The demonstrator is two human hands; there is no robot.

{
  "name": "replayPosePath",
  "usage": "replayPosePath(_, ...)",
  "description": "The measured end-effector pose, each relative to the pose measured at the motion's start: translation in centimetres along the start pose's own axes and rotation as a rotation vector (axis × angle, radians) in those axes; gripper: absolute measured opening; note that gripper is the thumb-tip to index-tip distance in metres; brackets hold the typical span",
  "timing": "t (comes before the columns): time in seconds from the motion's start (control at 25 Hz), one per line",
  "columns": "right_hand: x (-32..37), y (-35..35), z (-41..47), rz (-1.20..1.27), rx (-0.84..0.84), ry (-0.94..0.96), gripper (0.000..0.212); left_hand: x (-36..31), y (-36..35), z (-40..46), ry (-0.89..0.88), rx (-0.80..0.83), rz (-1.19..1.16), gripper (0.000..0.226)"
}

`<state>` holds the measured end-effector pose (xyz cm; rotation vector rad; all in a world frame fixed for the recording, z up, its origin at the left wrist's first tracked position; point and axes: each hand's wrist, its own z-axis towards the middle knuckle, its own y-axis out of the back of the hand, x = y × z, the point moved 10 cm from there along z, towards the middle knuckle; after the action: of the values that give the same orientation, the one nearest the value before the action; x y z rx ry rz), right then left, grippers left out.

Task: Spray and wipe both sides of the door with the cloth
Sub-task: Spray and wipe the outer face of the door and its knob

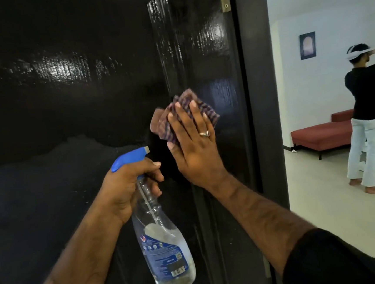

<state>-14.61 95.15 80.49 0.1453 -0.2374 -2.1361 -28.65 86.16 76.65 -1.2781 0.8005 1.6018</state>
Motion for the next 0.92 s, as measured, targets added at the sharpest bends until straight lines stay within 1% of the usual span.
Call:
replayPosePath(0.04, 0.8, -0.4, -1.5, 0.0, 0.035, 0.08, 0.065, 0.4, 0.8, -0.4, 0.016, -0.006, 0.005, 0.012)
replayPosePath(0.12, 1.0, 0.2, -3.4, -0.036, 0.093, 0.309, 0.062, 1.6, 2.2, -1.6, 0.042, -0.005, 0.038, 0.014)
replayPosePath(0.16, 0.6, 0.7, -2.8, -0.066, 0.099, 0.363, 0.062, 2.2, 3.0, -2.4, 0.05, -0.011, 0.082, 0.015)
replayPosePath(0.2, 0.1, 1.1, -1.2, -0.086, 0.084, 0.348, 0.062, 2.6, 3.6, -3.0, 0.051, -0.019, 0.127, 0.015)
replayPosePath(0.24, -0.2, 1.4, 0.7, -0.086, 0.044, 0.28, 0.063, 2.8, 4.3, -3.4, 0.046, -0.038, 0.149, 0.014)
replayPosePath(0.32, 0.8, 1.1, 3.8, -0.059, -0.031, 0.116, 0.063, 3.0, 6.2, -3.6, 0.044, -0.11, 0.094, 0.013)
replayPosePath(0.36, 2.3, 0.6, 4.0, -0.051, -0.038, 0.09, 0.064, 2.9, 7.2, -3.6, 0.039, -0.144, 0.048, 0.013)
replayPosePath(0.4, 3.8, -0.3, 3.2, -0.05, -0.017, 0.128, 0.064, 2.5, 8.0, -3.6, 0.027, -0.164, 0.014, 0.014)
replayPosePath(0.44, 5.4, -1.8, 1.1, -0.057, 0.042, 0.226, 0.064, 2.0, 8.6, -3.6, 0.009, -0.172, -0.001, 0.015)
replayPosePath(0.48, 6.8, -3.3, -1.8, -0.075, 0.126, 0.371, 0.064, 1.5, 9.1, -3.6, -0.01, -0.174, -0.008, 0.015)
replayPosePath(0.56, 8.9, -5.3, -8.2, -0.128, 0.314, 0.712, 0.064, 0.7, 10.2, -3.8, -0.04, -0.193, -0.001, 0.016)
replayPosePath(0.6, 9.1, -5.8, -9.8, -0.16, 0.373, 0.852, 0.064, 0.5, 10.7, -3.9, -0.043, -0.205, 0.006, 0.016)
replayPosePath(0.64, 9.1, -5.7, -9.2, -0.167, 0.364, 0.918, 0.065, 0.4, 11.1, -4.0, -0.043, -0.211, 0.007, 0.018)
replayPosePath(0.68, 9.0, -5.2, -6.8, -0.158, 0.294, 0.893, 0.063, 0.5, 11.5, -4.0, -0.042, -0.213, 0.009, 0.02)
replayPosePath(0.72, 8.7, -4.2, -3.1, -0.137, 0.194, 0.775, 0.061, 0.5, 11.7, -3.9, -0.037, -0.216, 0.02, 0.021)
replayPosePath(0.76, 7.9, -2.8, 1.1, -0.122, 0.078, 0.609, 0.059, 0.6, 12.1, -3.9, -0.033, -0.222, 0.034, 0.019)
replayPosePath(0.8, 7.3, -1.6, 4.5, -0.114, -0.003, 0.443, 0.058, 0.7, 12.3, -3.8, -0.033, -0.231, 0.04, 0.015)
replayPosePath(0.84, 7.2, -1.2, 6.3, -0.108, -0.034, 0.313, 0.059, 1.0, 12.6, -3.9, -0.034, -0.241, 0.039, 0.011)
replayPosePath(0.88, 7.8, -1.6, 6.4, -0.094, -0.028, 0.258, 0.06, 1.3, 12.9, -4.2, -0.034, -0.252, 0.032, 0.008)
replayPosePath(0.92, 8.6, -2.8, 4.8, -0.082, 0.003, 0.29, 0.06, 1.6, 13.2, -4.3, -0.032, -0.261, 0.02, 0.007)
